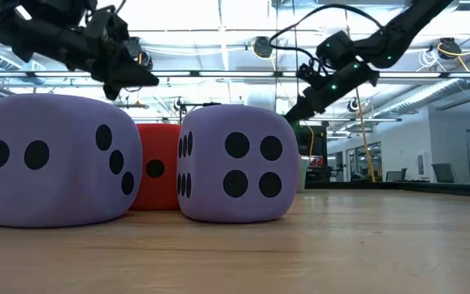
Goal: Pick & Place Dice
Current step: Put the large green die into the blue bin, then put the left large violet die into the blue bin
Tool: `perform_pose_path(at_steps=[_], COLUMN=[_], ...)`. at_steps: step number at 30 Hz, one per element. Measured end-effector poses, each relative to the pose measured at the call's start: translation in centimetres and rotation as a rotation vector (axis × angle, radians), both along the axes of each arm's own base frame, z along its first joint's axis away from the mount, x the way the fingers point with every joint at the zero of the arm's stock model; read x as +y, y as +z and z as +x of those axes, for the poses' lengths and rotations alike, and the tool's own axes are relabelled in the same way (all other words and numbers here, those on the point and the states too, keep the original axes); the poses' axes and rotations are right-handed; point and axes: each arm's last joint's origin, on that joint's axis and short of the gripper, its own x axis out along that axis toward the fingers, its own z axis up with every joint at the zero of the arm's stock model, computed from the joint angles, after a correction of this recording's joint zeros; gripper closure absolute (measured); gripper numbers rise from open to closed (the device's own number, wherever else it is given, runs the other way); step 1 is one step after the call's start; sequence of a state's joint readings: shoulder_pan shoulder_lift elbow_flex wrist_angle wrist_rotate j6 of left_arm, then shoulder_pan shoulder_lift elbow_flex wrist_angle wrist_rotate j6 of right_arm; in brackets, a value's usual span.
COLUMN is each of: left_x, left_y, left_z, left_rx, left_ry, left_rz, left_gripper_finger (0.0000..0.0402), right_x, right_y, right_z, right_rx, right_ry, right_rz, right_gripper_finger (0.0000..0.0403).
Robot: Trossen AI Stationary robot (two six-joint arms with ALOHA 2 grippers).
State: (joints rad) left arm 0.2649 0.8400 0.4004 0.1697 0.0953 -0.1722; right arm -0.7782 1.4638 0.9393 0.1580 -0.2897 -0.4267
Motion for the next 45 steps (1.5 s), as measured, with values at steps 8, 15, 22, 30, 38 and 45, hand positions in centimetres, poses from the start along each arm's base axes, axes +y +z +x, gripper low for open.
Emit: perform_pose_path(at_steps=[8, 15, 22, 30, 38, 45], left_x=[0.3, 0.6, 2.6, 6.1, 7.3, 7.2], left_y=[-1.5, -1.5, -0.1, 1.7, 0.8, 1.1], left_z=[1.2, 1.5, 2.0, 5.0, 7.4, 7.1], left_rx=[0.069, 0.049, 0.03, 0.032, 0.083, 0.098], left_ry=[-0.011, -0.003, 0.035, -0.006, -0.03, -0.046], left_rz=[-0.044, -0.033, -0.008, -0.011, -0.037, 0.012], left_gripper_finger=[0.0394, 0.0394, 0.0394, 0.0394, 0.0394, 0.0394], right_x=[-0.7, -1.1, -1.7, -1.7, -1.5, -1.3], right_y=[-1.7, -3.1, -3.6, -3.7, -3.0, -0.6], right_z=[0.5, 0.7, 0.4, 0.4, 0.4, -0.1], right_rx=[0.091, 0.134, 0.16, 0.161, 0.138, 0.094], right_ry=[0.054, 0.055, 0.06, 0.069, 0.094, -0.106], right_rz=[0.013, 0.04, 0.02, 0.016, -0.013, -0.084], right_gripper_finger=[0.0041, 0.0041, 0.0039, 0.0008, 0.0003, 0.0007])
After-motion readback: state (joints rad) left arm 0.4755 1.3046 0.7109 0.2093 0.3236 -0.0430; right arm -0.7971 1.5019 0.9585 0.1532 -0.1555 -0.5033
